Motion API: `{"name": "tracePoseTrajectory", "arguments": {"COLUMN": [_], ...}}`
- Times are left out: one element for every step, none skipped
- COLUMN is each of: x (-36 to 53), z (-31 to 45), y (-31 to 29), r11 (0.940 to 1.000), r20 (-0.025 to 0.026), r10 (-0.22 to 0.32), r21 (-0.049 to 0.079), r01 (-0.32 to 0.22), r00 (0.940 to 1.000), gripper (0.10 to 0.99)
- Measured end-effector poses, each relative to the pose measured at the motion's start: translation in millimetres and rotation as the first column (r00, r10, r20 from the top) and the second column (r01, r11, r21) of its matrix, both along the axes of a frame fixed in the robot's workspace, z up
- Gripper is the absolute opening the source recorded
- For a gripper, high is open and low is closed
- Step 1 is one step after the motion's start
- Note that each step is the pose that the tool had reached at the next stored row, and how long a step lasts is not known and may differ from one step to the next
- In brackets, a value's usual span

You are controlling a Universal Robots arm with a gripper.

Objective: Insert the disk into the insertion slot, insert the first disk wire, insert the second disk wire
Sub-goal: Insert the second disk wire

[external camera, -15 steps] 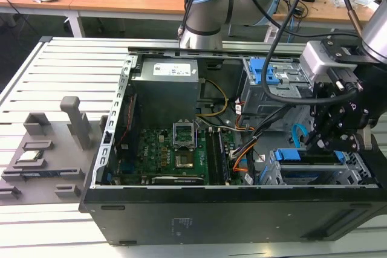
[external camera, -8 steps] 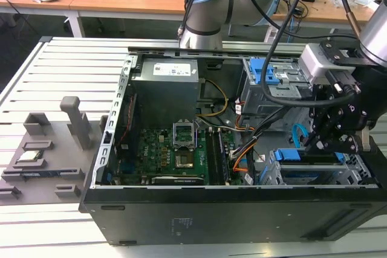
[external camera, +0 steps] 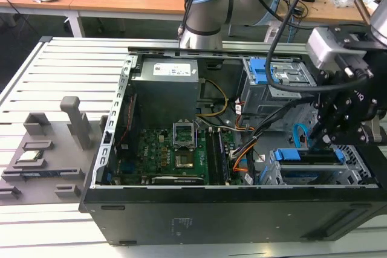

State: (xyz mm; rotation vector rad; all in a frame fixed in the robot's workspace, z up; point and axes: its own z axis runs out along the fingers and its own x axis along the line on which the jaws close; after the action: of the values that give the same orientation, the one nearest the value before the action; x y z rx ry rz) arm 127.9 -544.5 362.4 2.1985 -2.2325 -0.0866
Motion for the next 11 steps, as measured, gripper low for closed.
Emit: {"name": "tracePoseTrajectory", "arguments": {"x": [0.0, 0.0, 0.0, 0.0, 0.0, 0.0, 0.0, 0.0, 0.0, -0.1, 0.0], "z": [4.0, 11.7, 15.9, 19.9, 23.5, 25.1, 25.4, 25.3, 25.5, 25.5, 25.5], "y": [0.1, 0.3, 0.4, 0.5, 0.5, 0.4, 0.5, 0.4, 0.5, 0.5, 0.5], "r11": [1.0, 1.0, 1.0, 1.0, 1.0, 1.0, 1.0, 1.0, 1.0, 1.0, 1.0], "r20": [0.0, 0.0, 0.0001, 0.0001, 0.0001, 0.0001, 0.0, 0.0001, 0.0001, 0.0, 0.0001], "r10": [0.0, 0.0, 0.0, 0.0, 0.0, 0.0, 0.0, 0.0, 0.0, 0.0, 0.0], "r21": [0.0, 0.0, 0.0, 0.0, 0.0, 0.0, 0.0, 0.0, 0.0, 0.0, 0.0], "r01": [0.0, 0.0, 0.0, 0.0, 0.0, 0.0, 0.0, 0.0, 0.0, 0.0, 0.0], "r00": [1.0, 1.0, 1.0, 1.0, 1.0, 1.0, 1.0, 1.0, 1.0, 1.0, 1.0], "gripper": [0.22, 0.149, 0.106, 0.106, 0.106, 0.106, 0.106, 0.106, 0.106, 0.106, 0.106]}}
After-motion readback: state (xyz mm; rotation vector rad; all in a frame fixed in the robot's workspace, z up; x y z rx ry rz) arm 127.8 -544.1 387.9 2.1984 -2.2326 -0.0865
